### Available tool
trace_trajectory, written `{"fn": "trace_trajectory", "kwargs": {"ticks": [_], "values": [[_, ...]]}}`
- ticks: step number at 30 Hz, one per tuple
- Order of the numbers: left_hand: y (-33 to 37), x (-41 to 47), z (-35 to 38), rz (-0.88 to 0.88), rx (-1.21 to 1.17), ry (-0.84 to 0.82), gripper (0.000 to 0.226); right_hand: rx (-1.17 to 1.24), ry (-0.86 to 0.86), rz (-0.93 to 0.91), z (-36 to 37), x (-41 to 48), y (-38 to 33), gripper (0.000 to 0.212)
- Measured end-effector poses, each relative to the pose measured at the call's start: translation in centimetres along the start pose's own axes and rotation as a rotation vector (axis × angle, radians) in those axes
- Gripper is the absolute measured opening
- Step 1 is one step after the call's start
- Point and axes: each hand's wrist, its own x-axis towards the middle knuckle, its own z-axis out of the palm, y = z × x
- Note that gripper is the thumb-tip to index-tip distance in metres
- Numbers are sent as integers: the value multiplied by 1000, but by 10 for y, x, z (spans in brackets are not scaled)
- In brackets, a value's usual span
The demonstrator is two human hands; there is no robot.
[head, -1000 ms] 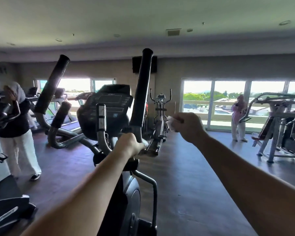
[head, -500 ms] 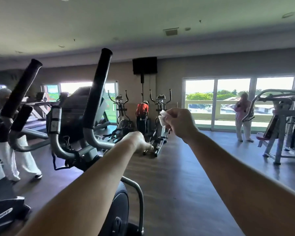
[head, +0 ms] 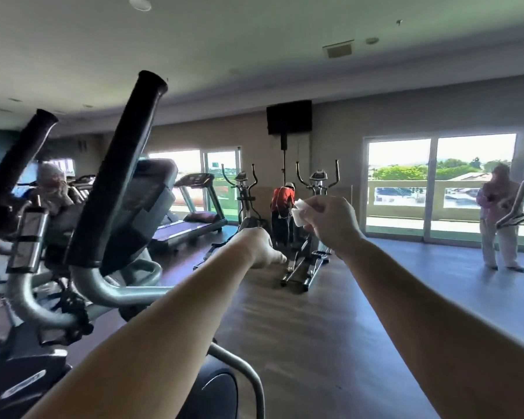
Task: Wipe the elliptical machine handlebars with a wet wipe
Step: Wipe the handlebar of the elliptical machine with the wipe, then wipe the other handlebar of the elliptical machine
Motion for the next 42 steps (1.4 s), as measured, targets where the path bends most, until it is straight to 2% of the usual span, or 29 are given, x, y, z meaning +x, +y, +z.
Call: {"fn": "trace_trajectory", "kwargs": {"ticks": [5, 8, 13, 19, 22, 26, 32, 37, 42], "values": [[1, 34, -7, -115, 90, 88, 53, 88, -105, -77, 35, 62, 33, 19], [-3, 36, -17, -216, 128, 191, 39, 177, -214, -157, 64, 85, 36, 27], [-9, 24, -42, -494, 206, 276, 49, 387, -422, -250, 115, 113, 26, 27], [-16, 5, -80, -744, 362, 400, 46, 549, -497, -396, 152, 129, -23, 20], [-18, -4, -100, -811, 473, 447, 50, 688, -527, -411, 173, 135, -50, 21], [-17, -15, -132, -881, 600, 544, 43, 825, -564, -442, 190, 149, -85, 17], [-10, -12, -173, -885, 696, 755, 44, 992, -533, -488, 207, 190, -128, 13], [-11, 10, -191, -740, 850, 998, 46, 1085, -327, -638, 234, 231, -153, 17], [-26, 34, -184, -739, 937, 1097, 57, 1284, -220, -830, 274, 235, -160, 18]]}}
